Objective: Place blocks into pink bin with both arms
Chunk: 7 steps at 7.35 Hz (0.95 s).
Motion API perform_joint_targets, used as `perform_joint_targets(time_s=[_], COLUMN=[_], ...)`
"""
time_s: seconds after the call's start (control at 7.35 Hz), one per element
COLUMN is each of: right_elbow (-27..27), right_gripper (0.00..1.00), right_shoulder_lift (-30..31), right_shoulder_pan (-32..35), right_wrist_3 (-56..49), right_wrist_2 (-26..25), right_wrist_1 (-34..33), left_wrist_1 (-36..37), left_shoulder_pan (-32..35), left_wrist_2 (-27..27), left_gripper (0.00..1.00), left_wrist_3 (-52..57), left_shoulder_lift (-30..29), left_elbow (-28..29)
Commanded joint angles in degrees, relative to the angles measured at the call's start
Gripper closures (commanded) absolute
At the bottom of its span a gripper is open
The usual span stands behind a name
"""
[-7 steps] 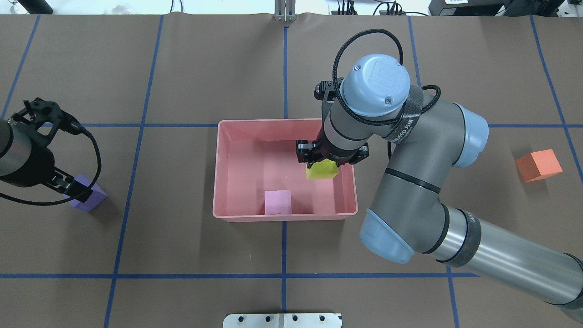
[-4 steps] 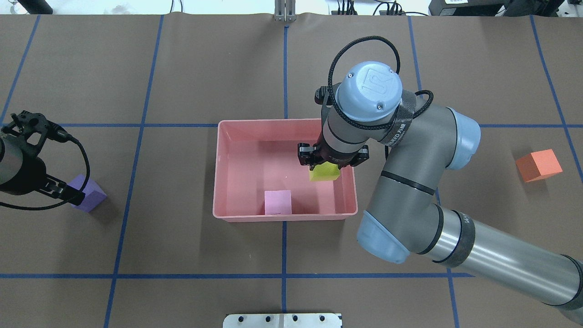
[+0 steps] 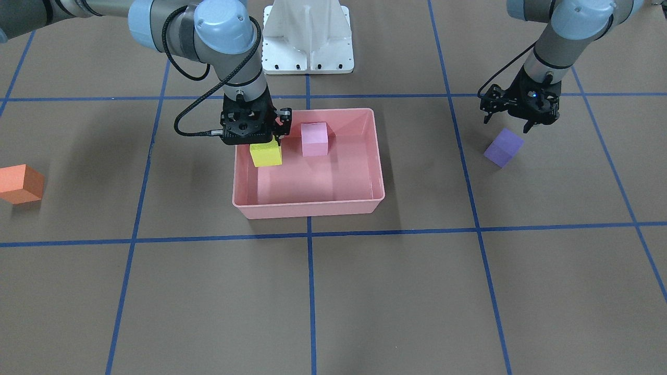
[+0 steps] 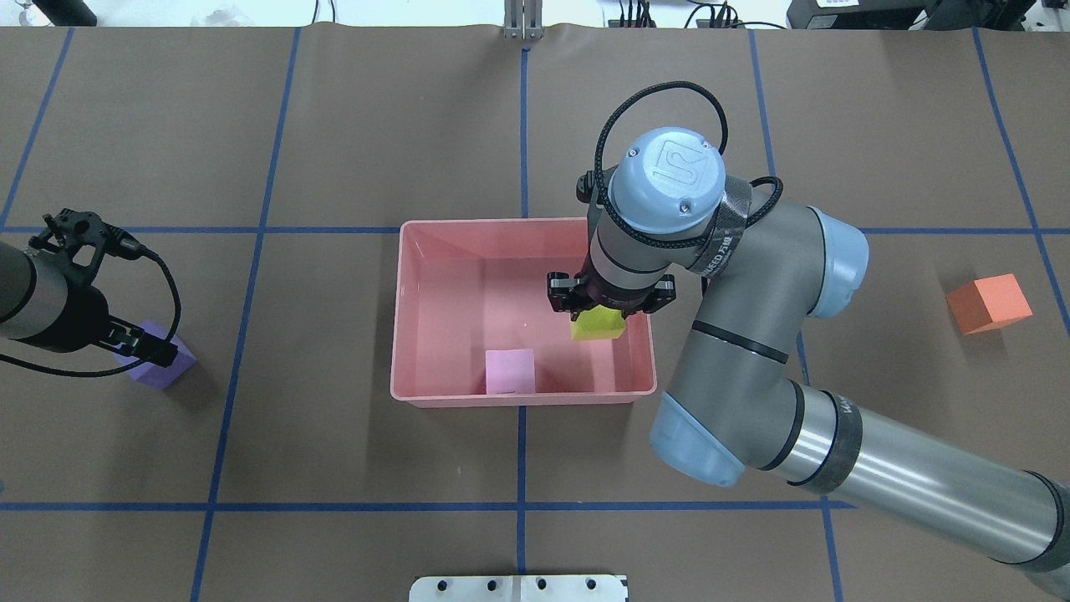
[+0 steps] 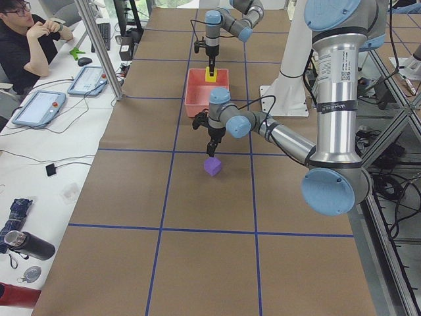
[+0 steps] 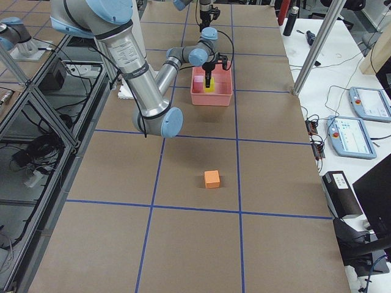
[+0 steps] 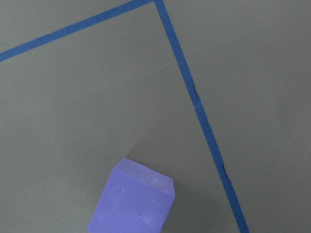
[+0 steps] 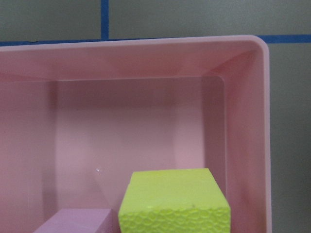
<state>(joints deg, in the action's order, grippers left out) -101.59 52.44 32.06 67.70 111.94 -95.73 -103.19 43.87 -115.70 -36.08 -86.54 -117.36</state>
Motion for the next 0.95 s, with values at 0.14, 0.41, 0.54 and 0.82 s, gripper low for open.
perform_joint_targets(time_s=[0.14, 0.41, 0.54, 0.82], right_elbow=[0.08, -0.45, -0.54, -1.85], right_gripper=[0.01, 0.0, 0.0, 0.0], right_shoulder_lift=[-0.58, -0.59, -0.59, -0.5], right_shoulder_pan=[-0.07, -0.07, -0.07, -0.07], right_wrist_3=[2.34, 3.5, 3.5, 3.5], right_wrist_2=[0.38, 0.29, 0.21, 0.21], right_wrist_1=[0.71, 0.72, 0.72, 0.63], left_wrist_1=[-0.08, -0.78, -0.78, -0.87], left_shoulder_pan=[-0.01, -0.27, -0.27, -0.45], left_wrist_2=[-0.05, 0.3, 0.3, 0.39], left_gripper=[0.0, 0.0, 0.0, 0.0], left_wrist_3=[0.05, 0.22, 0.14, 0.31], left_shoulder_lift=[-0.03, -0.12, -1.08, -1.44], left_elbow=[0.37, 2.21, 3.44, 4.67])
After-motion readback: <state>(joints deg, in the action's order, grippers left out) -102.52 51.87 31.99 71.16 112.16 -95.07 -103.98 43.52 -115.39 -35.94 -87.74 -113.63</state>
